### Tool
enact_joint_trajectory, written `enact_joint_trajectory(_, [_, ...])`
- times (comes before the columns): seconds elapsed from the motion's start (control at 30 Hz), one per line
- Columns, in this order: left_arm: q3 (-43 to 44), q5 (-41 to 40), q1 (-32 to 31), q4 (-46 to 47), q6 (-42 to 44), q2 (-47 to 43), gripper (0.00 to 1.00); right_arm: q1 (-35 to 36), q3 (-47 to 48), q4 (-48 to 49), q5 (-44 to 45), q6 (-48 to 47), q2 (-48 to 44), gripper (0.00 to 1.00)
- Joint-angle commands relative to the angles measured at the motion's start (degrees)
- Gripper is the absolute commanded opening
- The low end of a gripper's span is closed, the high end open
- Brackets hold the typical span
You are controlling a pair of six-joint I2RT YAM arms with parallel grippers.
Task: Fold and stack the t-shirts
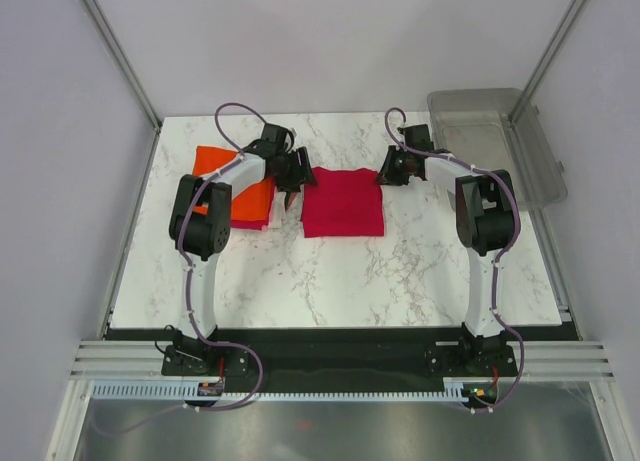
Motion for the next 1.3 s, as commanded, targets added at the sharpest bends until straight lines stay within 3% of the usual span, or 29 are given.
enact_joint_trajectory(0.0, [3.25, 0.38, 0.53, -0.17, -1.43, 2.58, 0.66, 0.05, 1.08, -1.82, 1.09, -0.9, 1.93, 0.21])
enact_joint_trajectory(0.3, [7.73, -0.23, 0.36, -3.15, -3.19, 7.42, 0.59, -0.04, 1.26, -1.82, 0.03, -0.81, 1.67, 0.2])
enact_joint_trajectory(0.67, [8.88, -2.34, -1.05, -5.18, -1.87, 7.6, 0.44, 1.01, 1.78, -1.73, -0.94, -0.64, 1.67, 0.2])
enact_joint_trajectory(0.73, [8.97, -2.69, -1.05, -5.18, -1.61, 7.6, 0.35, 1.36, 1.87, -1.73, -0.85, -0.55, 1.93, 0.18])
enact_joint_trajectory(0.8, [9.41, -2.69, -1.05, -5.35, -1.26, 7.77, 0.25, 1.54, 2.31, -1.73, -0.85, -0.46, 2.11, 0.09])
enact_joint_trajectory(0.83, [9.58, -2.52, -1.05, -5.27, -1.17, 7.95, 0.15, 1.72, 2.57, -1.65, -0.76, -0.37, 2.11, 0.0])
enact_joint_trajectory(0.9, [9.67, -2.34, -0.96, -5.35, -0.99, 8.04, 0.02, 1.81, 3.01, -1.73, -0.85, -0.37, 2.02, 0.0])
enact_joint_trajectory(1.27, [4.23, -2.52, -1.05, -3.95, 0.15, -0.3, 0.02, 3.56, -0.05, -1.73, -1.99, -0.55, -6.32, 0.0])
